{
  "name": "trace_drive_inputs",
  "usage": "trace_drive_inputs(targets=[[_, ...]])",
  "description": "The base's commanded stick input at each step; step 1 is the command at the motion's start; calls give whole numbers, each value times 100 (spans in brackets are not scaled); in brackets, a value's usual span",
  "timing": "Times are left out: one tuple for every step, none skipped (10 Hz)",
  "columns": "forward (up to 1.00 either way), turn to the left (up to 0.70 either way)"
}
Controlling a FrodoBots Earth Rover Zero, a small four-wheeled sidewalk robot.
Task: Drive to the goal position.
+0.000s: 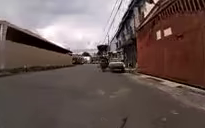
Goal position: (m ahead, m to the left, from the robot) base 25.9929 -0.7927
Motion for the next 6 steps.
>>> trace_drive_inputs(targets=[[70, 0], [70, 0], [70, 0], [70, 0], [70, 0], [70, 0]])
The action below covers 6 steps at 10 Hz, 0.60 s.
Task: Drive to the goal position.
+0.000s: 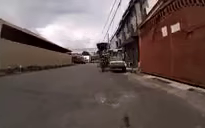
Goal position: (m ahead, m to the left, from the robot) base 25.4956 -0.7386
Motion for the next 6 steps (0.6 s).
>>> trace_drive_inputs(targets=[[70, 0], [70, 0], [70, 0], [70, 0], [70, 0], [70, 0]])
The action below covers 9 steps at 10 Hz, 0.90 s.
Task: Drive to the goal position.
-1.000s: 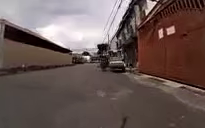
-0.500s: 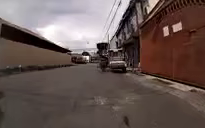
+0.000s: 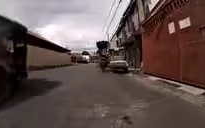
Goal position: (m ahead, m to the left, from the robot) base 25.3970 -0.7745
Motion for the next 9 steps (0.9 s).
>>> trace_drive_inputs(targets=[[70, 0], [70, 0], [70, 2], [70, 10], [70, 19], [70, 27], [70, 31], [70, 1], [70, 2]])
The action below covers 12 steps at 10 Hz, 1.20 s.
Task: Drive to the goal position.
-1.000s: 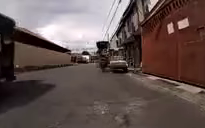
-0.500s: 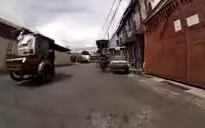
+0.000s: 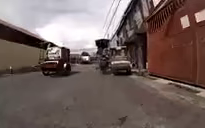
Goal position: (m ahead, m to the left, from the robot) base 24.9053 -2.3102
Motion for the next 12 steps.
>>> trace_drive_inputs(targets=[[70, 4], [70, 6], [70, 19], [70, 35], [70, 35], [70, 35], [70, 35], [70, 35], [70, 16], [70, 0], [70, 0], [70, 0]])
